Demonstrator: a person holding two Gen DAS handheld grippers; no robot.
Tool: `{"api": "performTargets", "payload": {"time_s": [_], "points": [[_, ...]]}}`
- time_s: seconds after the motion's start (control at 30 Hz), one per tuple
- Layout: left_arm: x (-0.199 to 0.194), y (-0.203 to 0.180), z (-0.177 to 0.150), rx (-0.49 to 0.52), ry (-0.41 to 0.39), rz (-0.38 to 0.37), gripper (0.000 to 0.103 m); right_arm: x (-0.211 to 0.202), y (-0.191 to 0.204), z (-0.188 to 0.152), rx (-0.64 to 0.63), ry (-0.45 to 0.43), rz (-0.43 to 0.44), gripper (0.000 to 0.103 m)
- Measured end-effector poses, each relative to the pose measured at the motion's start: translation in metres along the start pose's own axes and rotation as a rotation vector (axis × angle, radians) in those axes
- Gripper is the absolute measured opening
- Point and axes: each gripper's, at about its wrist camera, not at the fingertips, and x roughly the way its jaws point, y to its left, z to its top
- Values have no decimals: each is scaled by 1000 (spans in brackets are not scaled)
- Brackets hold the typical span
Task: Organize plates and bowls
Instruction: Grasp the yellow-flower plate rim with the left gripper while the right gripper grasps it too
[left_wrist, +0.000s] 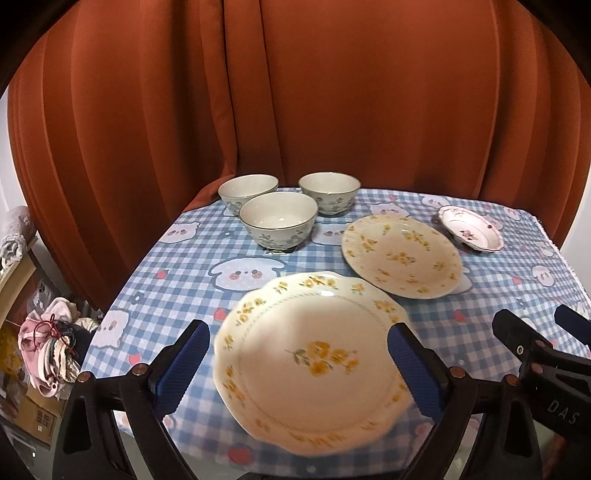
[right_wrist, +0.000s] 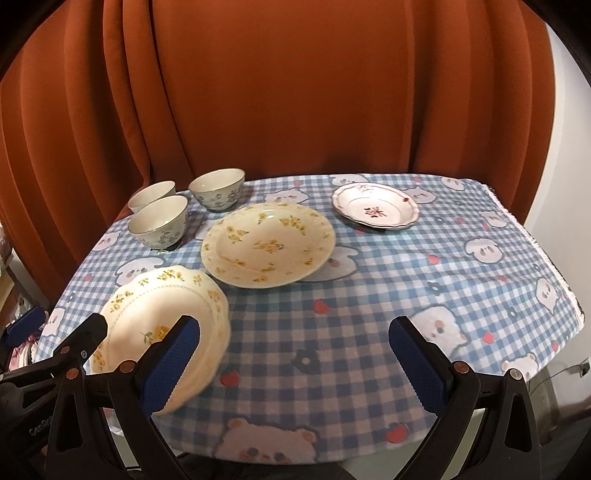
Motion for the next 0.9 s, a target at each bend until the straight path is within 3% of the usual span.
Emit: {"api": "performTargets", "payload": {"time_s": [0.33, 0.53, 0.77, 0.9], "points": [[58, 28, 22, 25, 113, -21, 94, 49, 43, 22, 3, 86, -14, 103], [99, 39, 12, 49, 231, -36, 90, 85, 62, 16, 12, 180, -35, 102], [128, 46, -7, 76, 346, -41, 86, 117, 78, -1, 8, 295, -41, 94], [140, 48, -14, 85, 393, -67, 78, 129, 85, -8, 7, 338, -47, 91]]}}
